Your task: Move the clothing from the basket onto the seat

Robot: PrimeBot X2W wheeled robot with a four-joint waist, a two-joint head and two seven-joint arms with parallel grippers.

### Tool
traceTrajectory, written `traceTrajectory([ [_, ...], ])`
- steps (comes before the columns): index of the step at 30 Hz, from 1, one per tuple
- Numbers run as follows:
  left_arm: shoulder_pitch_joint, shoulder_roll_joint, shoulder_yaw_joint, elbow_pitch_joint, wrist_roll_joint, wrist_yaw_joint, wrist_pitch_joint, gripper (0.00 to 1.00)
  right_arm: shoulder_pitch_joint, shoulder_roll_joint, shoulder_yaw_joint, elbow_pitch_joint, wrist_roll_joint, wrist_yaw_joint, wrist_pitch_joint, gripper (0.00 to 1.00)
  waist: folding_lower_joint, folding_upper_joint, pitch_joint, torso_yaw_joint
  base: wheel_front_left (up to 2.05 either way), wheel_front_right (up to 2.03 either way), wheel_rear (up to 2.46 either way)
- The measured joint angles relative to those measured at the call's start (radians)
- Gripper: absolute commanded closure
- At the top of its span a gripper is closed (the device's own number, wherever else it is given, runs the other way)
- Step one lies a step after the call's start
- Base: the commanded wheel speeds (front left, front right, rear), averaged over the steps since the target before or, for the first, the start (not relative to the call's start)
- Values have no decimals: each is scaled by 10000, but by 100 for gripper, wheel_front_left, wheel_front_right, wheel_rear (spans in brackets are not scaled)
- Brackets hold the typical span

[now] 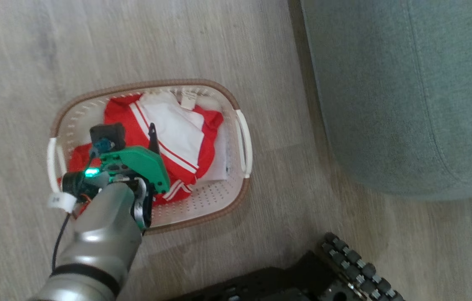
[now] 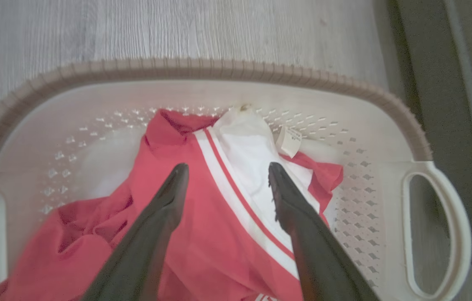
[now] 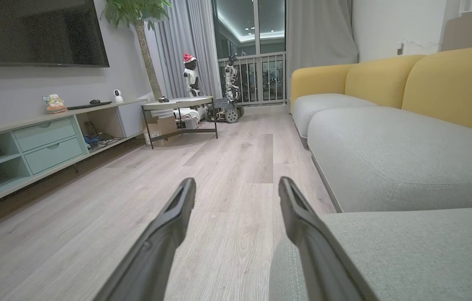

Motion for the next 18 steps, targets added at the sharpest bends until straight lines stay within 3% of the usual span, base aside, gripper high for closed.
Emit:
traceTrajectory([
  [9, -1089, 2, -838, 1515, -1229, -171, 527, 0, -232, 132, -23, -184, 370, 0, 0, 0, -1, 0, 974, -575, 0, 0, 0],
  [15, -1311, 12, -1319, 2013, -1902, -150, 1806, 0, -466, 228, 2, -182, 437, 0, 0, 0, -1, 0, 1334, -840, 0, 0, 0],
  [18, -1320, 13, -1463, 2044, -1983, -75, 1960, 0, -482, 270, 2, -182, 437, 0, 0, 0, -1, 0, 1414, -892, 0, 0, 0],
])
